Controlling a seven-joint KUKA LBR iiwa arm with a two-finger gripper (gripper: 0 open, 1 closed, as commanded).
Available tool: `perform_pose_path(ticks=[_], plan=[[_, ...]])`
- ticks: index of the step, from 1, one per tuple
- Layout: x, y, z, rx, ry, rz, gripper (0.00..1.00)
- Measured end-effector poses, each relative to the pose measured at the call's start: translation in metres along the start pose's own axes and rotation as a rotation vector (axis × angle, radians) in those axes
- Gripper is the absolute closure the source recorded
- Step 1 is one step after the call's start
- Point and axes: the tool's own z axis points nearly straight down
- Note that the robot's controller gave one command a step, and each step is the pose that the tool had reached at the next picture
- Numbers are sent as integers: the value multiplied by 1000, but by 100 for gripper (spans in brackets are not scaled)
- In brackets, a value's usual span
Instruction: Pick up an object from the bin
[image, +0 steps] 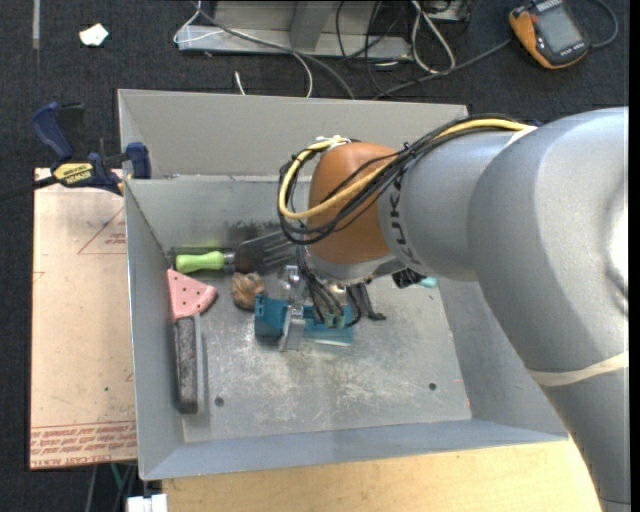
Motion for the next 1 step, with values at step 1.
perform_pose_path(ticks=[1], plan=[[0, 0, 0, 0, 0, 0, 100]])
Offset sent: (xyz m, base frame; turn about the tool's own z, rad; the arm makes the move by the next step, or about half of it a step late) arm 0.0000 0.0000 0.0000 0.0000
